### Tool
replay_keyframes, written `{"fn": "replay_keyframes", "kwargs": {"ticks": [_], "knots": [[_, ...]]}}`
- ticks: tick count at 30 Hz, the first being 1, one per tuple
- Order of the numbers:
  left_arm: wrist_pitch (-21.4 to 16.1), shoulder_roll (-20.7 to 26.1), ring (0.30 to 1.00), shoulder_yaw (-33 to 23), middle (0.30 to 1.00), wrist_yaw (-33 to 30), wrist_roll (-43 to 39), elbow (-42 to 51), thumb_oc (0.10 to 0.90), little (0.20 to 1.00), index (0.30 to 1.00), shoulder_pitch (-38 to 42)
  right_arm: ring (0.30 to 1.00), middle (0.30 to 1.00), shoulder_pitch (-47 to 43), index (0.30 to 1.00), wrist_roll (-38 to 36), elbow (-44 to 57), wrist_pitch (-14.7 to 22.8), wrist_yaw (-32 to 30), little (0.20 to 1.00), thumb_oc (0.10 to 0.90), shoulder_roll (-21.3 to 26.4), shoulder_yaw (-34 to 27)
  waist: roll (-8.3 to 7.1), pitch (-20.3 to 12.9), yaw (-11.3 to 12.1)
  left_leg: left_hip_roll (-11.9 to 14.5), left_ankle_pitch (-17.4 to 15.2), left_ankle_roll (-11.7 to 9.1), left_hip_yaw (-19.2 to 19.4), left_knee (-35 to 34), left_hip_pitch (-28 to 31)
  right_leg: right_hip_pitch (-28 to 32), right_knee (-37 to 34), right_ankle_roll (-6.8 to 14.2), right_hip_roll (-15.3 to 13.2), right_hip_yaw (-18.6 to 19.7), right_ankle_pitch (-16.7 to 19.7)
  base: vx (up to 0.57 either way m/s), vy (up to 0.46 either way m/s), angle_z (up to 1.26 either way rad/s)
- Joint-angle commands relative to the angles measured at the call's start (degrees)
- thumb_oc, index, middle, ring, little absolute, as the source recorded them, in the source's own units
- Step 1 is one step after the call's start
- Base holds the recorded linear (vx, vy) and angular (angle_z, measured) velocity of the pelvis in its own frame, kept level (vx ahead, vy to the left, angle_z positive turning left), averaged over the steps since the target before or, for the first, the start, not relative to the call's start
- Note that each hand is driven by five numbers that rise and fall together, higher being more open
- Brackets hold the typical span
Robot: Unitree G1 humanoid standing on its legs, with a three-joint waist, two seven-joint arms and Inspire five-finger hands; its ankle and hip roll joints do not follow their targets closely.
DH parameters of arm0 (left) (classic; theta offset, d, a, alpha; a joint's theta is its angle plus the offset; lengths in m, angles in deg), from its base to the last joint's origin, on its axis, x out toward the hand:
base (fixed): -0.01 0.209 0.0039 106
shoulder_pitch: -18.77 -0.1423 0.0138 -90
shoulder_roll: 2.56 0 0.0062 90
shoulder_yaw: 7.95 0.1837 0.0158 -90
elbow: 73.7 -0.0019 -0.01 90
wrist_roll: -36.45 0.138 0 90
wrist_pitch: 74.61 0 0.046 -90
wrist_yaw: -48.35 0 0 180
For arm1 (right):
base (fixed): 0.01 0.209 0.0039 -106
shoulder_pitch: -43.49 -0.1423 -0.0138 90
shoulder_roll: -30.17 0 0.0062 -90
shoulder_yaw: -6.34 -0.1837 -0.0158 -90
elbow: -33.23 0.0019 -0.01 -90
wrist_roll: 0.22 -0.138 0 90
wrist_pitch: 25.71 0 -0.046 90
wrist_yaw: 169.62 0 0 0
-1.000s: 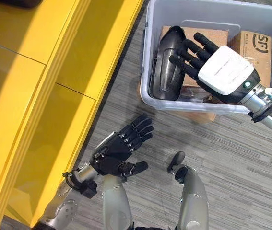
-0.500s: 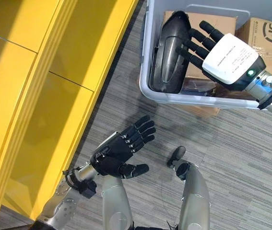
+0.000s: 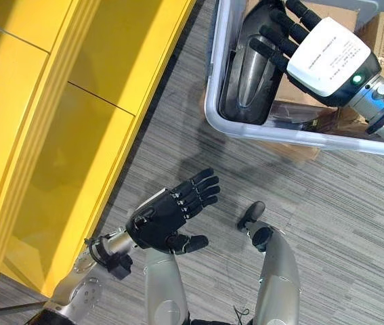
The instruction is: Move parts from the plastic box to the shelf.
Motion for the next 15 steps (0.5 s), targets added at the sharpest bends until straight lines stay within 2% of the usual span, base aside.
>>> {"fn": "replay_keyframes", "kwargs": {"ticks": [1, 9, 15], "knots": [[-1.10, 1.56, 1.000, 1.23, 1.000, 4.31, -3.20, 9.32, 0.900, 1.000, 1.000, 0.72, 1.000, 1.000, -9.70, 1.000, -3.07, -0.42, -3.74, -5.15, 1.000, 0.900, 0.84, -0.52, 0.97, -0.83, 0.96, 2.69, 0.80, -0.94, -6.44, -5.07, -1.62, 2.63, 3.54, 7.25, -1.73, 1.03, -5.62, 0.02, -0.069, 0.04], [-0.55, 2.56, 1.000, 1.03, 1.000, 4.30, -2.90, 8.74, 0.900, 1.000, 1.000, 1.39, 1.000, 1.000, -9.49, 1.000, -6.59, -3.83, -5.05, -5.76, 1.000, 0.900, 0.64, 0.92, 0.64, -0.83, 0.99, 3.00, 1.38, -0.96, -7.19, -5.11, -3.89, 0.84, 3.78, 7.01, -1.18, 0.54, -5.28, 0.01, -0.068, 0.02], [-0.16, 2.27, 1.000, 1.18, 1.000, 3.83, -3.24, 8.66, 0.900, 1.000, 1.000, 2.18, 1.000, 1.000, -7.49, 1.000, -6.87, -3.06, -1.53, -7.66, 1.000, 0.900, 0.00, -1.64, 1.32, -0.83, 0.06, 2.93, 1.01, -1.01, -7.55, -3.49, -6.80, -2.20, 4.71, 6.79, -1.08, 1.15, -5.22, 0.01, -0.030, -0.02]]}}
